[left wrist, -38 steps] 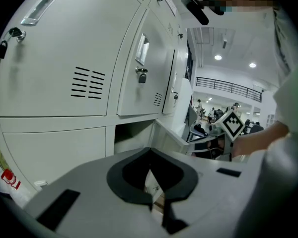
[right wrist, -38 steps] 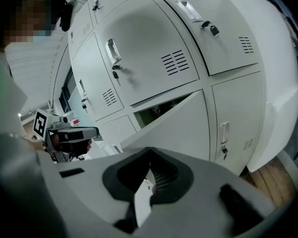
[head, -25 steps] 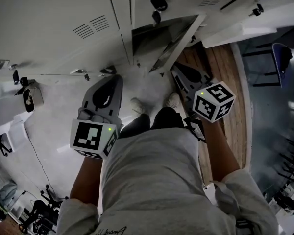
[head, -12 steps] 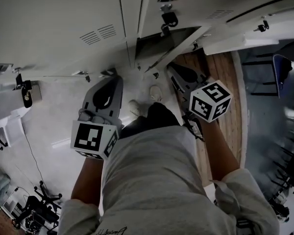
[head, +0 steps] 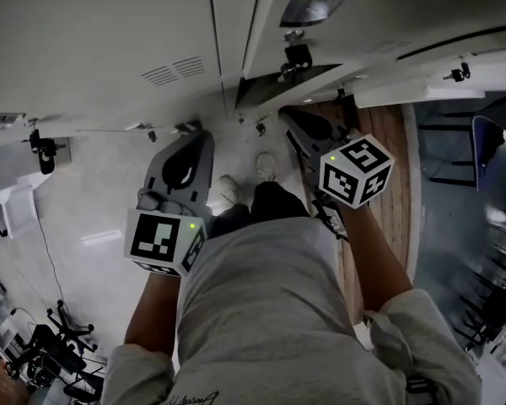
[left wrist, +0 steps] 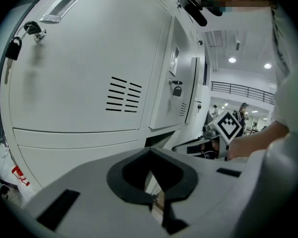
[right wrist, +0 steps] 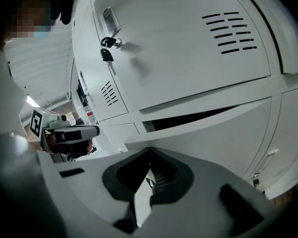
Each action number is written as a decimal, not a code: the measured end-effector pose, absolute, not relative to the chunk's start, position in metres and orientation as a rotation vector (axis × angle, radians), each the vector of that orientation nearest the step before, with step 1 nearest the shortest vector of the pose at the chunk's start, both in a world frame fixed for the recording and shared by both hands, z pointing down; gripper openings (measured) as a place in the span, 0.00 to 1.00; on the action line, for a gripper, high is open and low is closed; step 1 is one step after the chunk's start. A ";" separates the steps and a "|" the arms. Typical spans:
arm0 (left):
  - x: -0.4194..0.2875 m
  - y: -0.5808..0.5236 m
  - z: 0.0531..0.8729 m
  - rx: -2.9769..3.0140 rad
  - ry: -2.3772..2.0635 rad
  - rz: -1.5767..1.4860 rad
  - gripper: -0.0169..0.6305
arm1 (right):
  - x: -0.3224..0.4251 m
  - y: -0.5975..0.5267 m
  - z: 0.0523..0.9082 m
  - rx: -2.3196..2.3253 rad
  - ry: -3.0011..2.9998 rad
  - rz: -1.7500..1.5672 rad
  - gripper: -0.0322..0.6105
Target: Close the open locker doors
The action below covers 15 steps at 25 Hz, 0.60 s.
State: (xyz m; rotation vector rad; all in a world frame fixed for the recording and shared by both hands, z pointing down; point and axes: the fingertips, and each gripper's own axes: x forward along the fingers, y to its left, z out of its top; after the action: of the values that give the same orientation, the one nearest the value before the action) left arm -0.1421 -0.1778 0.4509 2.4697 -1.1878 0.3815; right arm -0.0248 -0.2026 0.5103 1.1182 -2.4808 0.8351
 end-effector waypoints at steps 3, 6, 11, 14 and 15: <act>-0.145 -0.181 0.449 2.454 -1.224 0.379 0.05 | -0.028 -0.211 0.510 1.102 -2.492 0.839 0.09; -0.152 -0.184 0.447 2.429 -1.270 0.384 0.05 | -0.031 -0.222 0.510 1.092 -2.499 0.838 0.09; -0.162 -0.185 0.445 2.394 -1.337 0.398 0.05 | -0.036 -0.237 0.511 1.083 -2.510 0.833 0.09; -0.163 -0.185 0.443 2.381 -1.356 0.400 0.05 | -0.038 -0.244 0.511 1.079 -2.512 0.828 0.09; -0.163 -0.185 0.442 2.378 -1.361 0.402 0.05 | -0.038 -0.246 0.511 1.078 -2.512 0.827 0.09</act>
State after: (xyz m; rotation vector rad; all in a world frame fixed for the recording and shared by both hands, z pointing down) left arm -0.1634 -0.1848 0.4423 2.3782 -1.3609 0.4016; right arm -0.0377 -0.2464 0.5107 1.0778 -2.5121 0.8272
